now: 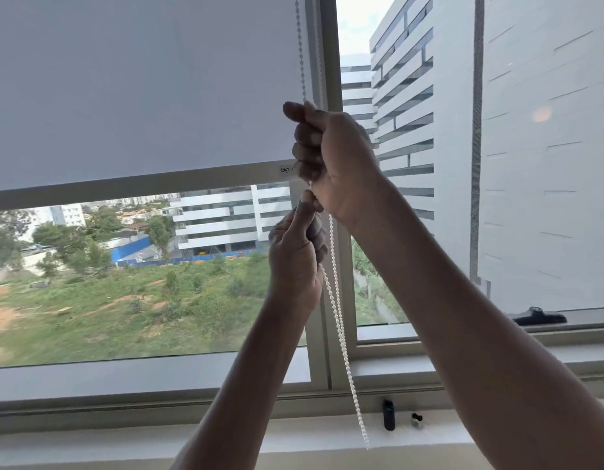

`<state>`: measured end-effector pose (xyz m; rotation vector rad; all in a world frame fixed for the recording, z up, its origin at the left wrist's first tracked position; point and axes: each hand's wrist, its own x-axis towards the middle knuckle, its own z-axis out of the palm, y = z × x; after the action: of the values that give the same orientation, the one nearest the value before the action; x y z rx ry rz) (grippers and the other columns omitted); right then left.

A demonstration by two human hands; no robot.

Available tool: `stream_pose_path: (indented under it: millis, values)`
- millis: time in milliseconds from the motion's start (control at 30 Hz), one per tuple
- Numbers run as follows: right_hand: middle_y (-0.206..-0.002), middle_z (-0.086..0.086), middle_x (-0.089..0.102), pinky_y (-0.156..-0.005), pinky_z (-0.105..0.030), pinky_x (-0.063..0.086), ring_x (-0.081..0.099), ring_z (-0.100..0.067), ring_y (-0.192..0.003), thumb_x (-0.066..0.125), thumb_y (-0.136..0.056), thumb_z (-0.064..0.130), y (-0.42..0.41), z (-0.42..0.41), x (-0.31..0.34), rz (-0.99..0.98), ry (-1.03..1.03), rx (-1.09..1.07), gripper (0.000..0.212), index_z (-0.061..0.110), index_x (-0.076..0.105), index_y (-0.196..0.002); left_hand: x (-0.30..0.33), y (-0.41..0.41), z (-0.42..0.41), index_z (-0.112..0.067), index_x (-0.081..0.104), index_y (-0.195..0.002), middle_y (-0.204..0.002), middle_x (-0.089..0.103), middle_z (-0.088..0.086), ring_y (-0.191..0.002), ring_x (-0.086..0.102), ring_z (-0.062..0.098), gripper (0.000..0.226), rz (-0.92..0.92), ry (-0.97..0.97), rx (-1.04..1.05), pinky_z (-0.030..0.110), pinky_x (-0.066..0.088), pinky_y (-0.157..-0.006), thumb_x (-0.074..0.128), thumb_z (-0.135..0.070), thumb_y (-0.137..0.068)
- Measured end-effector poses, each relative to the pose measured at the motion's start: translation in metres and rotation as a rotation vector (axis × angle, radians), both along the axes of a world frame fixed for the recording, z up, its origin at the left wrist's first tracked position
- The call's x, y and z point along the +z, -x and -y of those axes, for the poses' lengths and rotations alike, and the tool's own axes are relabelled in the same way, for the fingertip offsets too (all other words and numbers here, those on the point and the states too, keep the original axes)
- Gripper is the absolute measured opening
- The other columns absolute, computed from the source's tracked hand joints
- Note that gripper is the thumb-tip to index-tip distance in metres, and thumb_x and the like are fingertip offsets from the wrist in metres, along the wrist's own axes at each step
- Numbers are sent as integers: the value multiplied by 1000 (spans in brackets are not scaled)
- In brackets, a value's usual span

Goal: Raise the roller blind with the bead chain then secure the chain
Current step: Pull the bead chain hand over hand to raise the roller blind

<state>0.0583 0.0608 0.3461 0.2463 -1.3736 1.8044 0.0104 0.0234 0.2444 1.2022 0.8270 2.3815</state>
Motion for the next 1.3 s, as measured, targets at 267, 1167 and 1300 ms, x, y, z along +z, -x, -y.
stream_pose_path:
  millis: [267, 1167, 1300]
  values:
    - [-46, 8, 29, -34, -15, 14, 18, -4, -35, 39, -102, 11, 15, 0, -47, -168, -10, -89, 36, 17, 56, -71, -35, 15, 1, -25, 43, -48, -38, 30, -12, -35, 21, 4, 53, -158, 95, 209, 19, 20, -39, 49, -22, -101]
    - [-52, 9, 31, -44, -28, 21, 24, -9, -48, 44, -98, 23, 18, -12, -183, 2, -312, -535, 38, 26, 39, -60, 25, 3, 2, -25, 57, -58, -42, 25, -12, -33, 15, 1, 45, 75, 2, -81, 16, 13, -29, 49, -47, -97]
    - [-51, 10, 37, -45, -22, 26, 30, -6, -46, 46, -98, 20, 16, -14, -196, 103, -354, -403, 35, 21, 44, -63, 3, 9, 8, -24, 55, -57, -41, 23, -12, -34, 14, 1, 40, 109, 12, -26, 18, 9, -32, 56, -45, -92]
